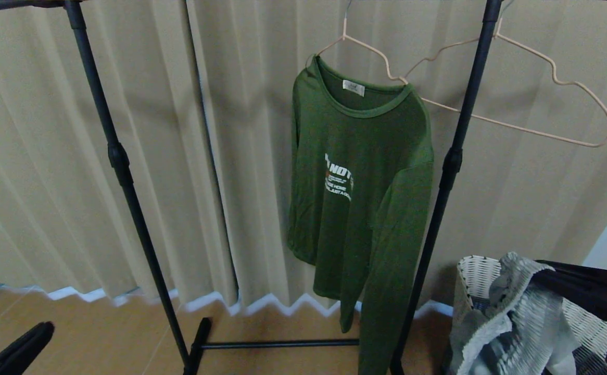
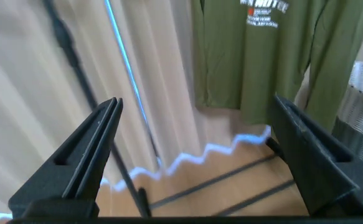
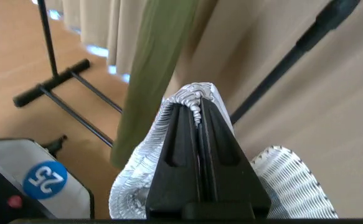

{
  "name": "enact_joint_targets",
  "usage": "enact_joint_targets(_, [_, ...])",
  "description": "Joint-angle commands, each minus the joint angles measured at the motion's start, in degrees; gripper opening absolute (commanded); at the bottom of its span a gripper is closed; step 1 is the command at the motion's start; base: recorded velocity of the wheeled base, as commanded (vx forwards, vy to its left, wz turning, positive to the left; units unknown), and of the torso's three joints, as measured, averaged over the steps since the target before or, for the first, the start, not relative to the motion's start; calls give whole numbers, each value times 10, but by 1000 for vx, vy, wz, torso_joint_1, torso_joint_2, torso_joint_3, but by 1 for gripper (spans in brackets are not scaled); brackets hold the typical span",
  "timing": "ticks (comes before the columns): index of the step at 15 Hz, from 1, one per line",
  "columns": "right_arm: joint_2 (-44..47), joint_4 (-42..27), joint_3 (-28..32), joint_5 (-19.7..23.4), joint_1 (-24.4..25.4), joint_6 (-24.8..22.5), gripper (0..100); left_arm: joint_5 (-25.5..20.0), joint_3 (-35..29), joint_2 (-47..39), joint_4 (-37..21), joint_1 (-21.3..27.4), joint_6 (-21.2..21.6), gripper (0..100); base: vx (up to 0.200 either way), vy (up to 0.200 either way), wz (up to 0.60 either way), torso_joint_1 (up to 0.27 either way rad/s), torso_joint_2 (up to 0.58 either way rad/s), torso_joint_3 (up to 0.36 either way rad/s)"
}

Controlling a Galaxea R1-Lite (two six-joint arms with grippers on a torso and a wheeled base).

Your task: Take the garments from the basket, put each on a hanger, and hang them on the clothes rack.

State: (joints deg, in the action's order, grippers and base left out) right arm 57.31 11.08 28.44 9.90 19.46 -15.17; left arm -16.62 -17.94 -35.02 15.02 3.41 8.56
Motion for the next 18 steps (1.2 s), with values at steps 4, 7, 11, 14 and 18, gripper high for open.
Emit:
enact_joint_targets(4, [48, 0, 83, 14, 45, 61, 0, 103, -64, -341, 145, 215, -14, 100, 0, 0, 0, 0, 0, 0])
enact_joint_targets(7, [91, 3, 139, 14, 68, 83, 0, 124, -133, -452, 163, 323, -77, 100, 0, 0, 0, 0, 0, 0])
enact_joint_targets(11, [107, 25, 179, 14, 98, 117, 0, 160, -155, -530, 180, 433, -133, 100, 0, 0, 0, 0, 0, 0])
enact_joint_targets(14, [111, 26, 183, 14, 103, 119, 0, 189, -166, -560, 206, 527, -181, 100, 0, 0, 0, 0, 0, 0])
enact_joint_targets(18, [106, 26, 189, 14, 115, 141, 0, 290, -256, -690, 206, 607, -274, 100, 0, 0, 0, 0, 0, 0])
